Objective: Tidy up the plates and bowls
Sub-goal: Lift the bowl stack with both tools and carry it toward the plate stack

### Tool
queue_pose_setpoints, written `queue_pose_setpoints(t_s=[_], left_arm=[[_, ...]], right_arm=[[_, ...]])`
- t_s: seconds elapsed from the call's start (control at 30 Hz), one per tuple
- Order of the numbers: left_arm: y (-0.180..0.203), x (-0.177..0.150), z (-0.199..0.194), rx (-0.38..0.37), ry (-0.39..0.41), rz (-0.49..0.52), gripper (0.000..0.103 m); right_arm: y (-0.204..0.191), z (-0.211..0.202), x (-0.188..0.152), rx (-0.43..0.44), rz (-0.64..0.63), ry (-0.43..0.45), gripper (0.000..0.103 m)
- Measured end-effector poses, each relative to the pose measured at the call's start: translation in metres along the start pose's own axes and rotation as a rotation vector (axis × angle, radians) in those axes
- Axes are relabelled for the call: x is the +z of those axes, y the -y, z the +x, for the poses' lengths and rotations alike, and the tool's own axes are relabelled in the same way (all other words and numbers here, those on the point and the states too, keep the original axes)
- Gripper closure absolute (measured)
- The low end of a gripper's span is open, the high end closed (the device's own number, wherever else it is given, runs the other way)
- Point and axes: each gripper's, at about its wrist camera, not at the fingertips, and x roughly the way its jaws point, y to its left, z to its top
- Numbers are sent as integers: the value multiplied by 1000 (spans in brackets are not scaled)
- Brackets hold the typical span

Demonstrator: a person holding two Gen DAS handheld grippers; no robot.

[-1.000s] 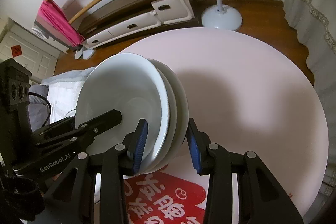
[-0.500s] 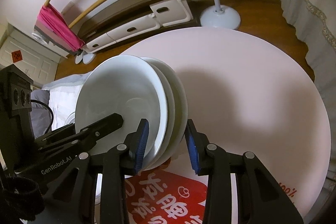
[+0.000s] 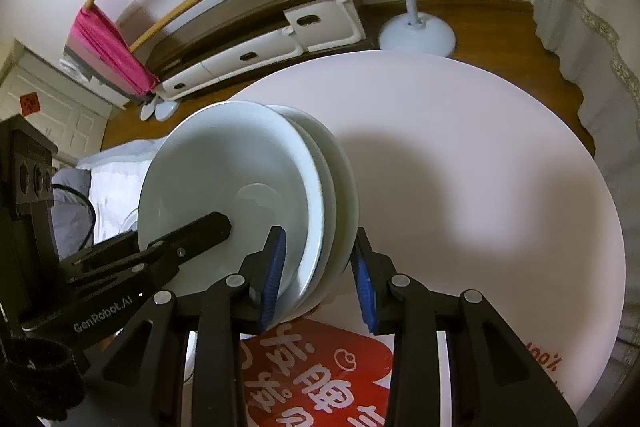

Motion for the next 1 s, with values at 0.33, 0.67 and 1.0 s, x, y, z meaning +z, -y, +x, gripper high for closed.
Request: queue_pose_setpoints(t_s=[0.33,0.67,1.0], left_arm=[[5,-7,-17,-10,22,10,75],[2,-32,-57,-28,68,12,75],[-21,-69,-101,-15,117,-14,75]], right_arm=[[-2,-15,-7,-4,-6,17,70],[-21,-44,-25,-7,-25,55,70],[-64,-62,-53,7,-72,78,70]])
